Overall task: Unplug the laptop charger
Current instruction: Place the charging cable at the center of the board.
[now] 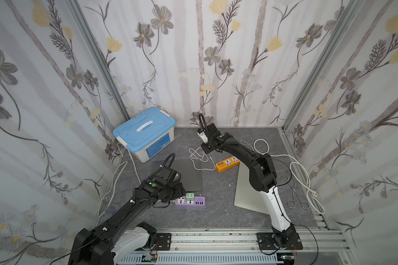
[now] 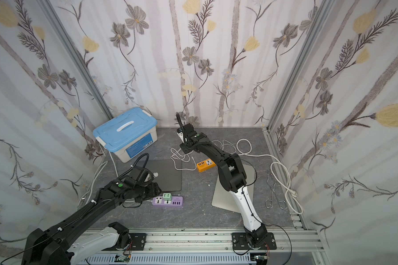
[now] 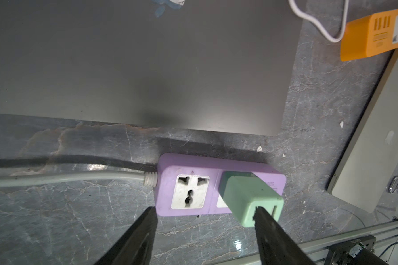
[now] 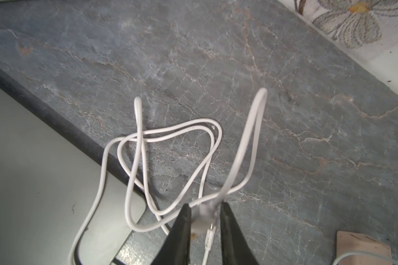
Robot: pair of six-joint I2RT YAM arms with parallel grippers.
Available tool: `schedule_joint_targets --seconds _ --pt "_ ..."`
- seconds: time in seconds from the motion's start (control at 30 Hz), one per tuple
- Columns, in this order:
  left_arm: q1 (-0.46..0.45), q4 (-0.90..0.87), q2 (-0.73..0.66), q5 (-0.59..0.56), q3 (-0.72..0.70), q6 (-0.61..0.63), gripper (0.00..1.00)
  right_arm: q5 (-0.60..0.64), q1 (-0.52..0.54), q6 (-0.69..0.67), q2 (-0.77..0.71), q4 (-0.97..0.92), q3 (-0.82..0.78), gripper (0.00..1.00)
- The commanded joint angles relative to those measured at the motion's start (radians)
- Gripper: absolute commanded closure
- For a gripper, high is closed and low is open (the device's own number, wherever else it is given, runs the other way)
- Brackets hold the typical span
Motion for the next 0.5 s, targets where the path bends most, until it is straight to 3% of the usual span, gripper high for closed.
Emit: schedule_joint_targets --seconds 0.0,0.2,0.47 --pt "0.003 0.012 0.006 -0.002 -0.025 -0.022 0.3 0.01 -0.002 0.022 0.0 -0.015 -0.023 0.71" --pt "0.005 0.05 0.01 0.015 -0.066 -0.038 0.3 -0.022 -0.001 0.037 -0.092 0.043 -0.141 0.53" --pt "0.007 0.086 0.057 0.02 -0.092 -0.039 0.3 -0.181 0.072 -0.031 -0.463 0.331 -0.578 0.25"
